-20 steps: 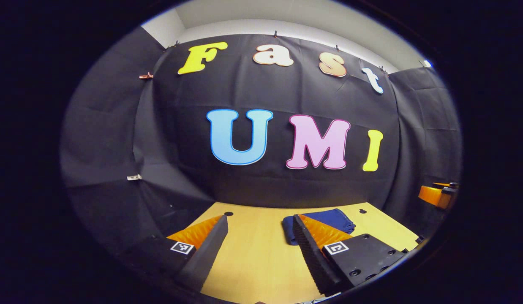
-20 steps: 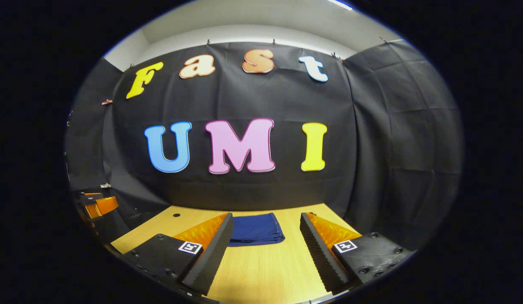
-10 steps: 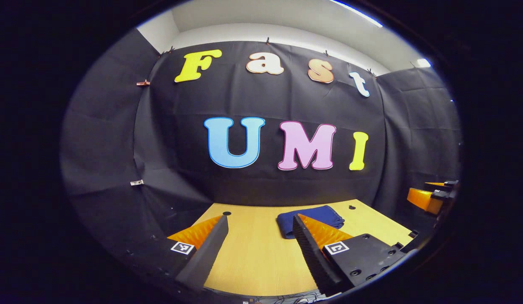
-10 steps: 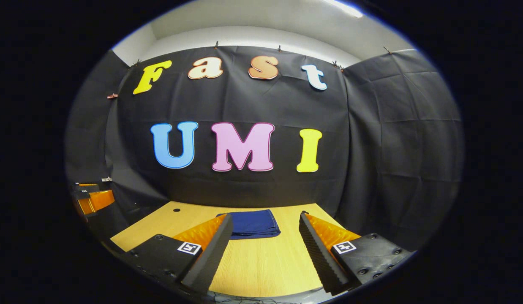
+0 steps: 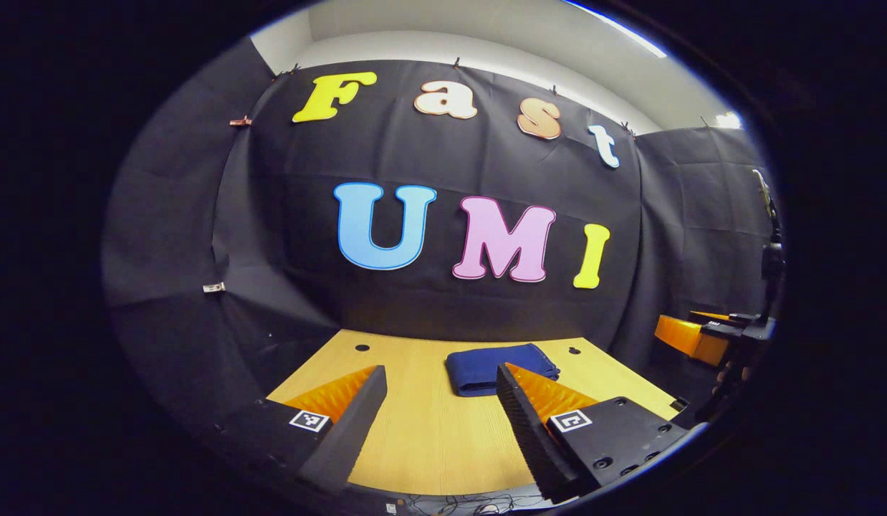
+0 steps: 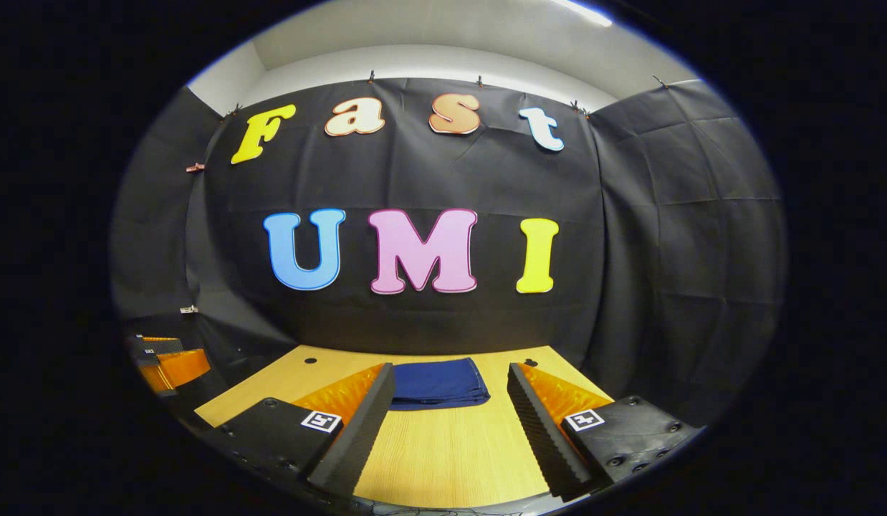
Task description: Grasp the waist and the cuffs of the jeans and fold them to make the two legs overlap; first hold the waist and fold one-third of the jeans toward the cuffs, then hold the cuffs and fold the remaining one-third in the same direction to finish folding.
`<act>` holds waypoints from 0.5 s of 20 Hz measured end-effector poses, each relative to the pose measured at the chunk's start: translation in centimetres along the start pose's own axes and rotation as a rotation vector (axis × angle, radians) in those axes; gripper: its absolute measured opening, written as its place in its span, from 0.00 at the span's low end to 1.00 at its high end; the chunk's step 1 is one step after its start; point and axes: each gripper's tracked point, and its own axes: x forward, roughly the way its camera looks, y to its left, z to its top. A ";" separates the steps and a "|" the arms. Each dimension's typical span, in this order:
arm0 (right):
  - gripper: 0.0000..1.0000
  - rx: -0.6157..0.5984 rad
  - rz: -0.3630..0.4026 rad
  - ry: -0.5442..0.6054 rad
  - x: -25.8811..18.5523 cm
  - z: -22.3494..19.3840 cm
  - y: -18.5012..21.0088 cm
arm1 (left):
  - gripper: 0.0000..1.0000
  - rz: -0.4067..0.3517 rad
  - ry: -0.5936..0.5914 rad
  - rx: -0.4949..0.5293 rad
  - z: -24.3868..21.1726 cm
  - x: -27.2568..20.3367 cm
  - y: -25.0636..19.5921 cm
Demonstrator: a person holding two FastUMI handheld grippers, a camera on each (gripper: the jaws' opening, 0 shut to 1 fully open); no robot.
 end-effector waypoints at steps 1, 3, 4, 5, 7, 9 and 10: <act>0.97 0.005 0.007 0.003 -0.1 0.0 0.3 | 0.96 0.003 0.011 -0.008 -0.2 0.0 -0.1; 0.96 -0.002 0.011 0.001 -0.1 0.0 0.3 | 0.96 0.009 0.014 -0.004 -0.3 0.0 0.3; 0.97 -0.003 0.013 0.005 -0.2 -0.1 0.3 | 0.96 0.016 0.014 0.004 -0.3 -0.1 0.5; 0.97 0.000 0.019 0.011 -0.2 -0.4 0.4 | 0.96 0.027 0.013 0.014 -0.3 -0.2 0.8; 0.96 0.008 0.019 0.018 -0.5 -0.6 0.3 | 0.96 0.041 0.004 0.021 -0.1 -0.3 1.1; 0.96 0.013 0.003 0.015 -0.9 -0.8 -0.3 | 0.96 0.015 -0.017 0.015 0.5 -0.5 0.6; 0.96 0.018 -0.001 0.018 -1.1 -1.0 -0.4 | 0.96 0.008 -0.025 0.021 0.7 -0.6 0.3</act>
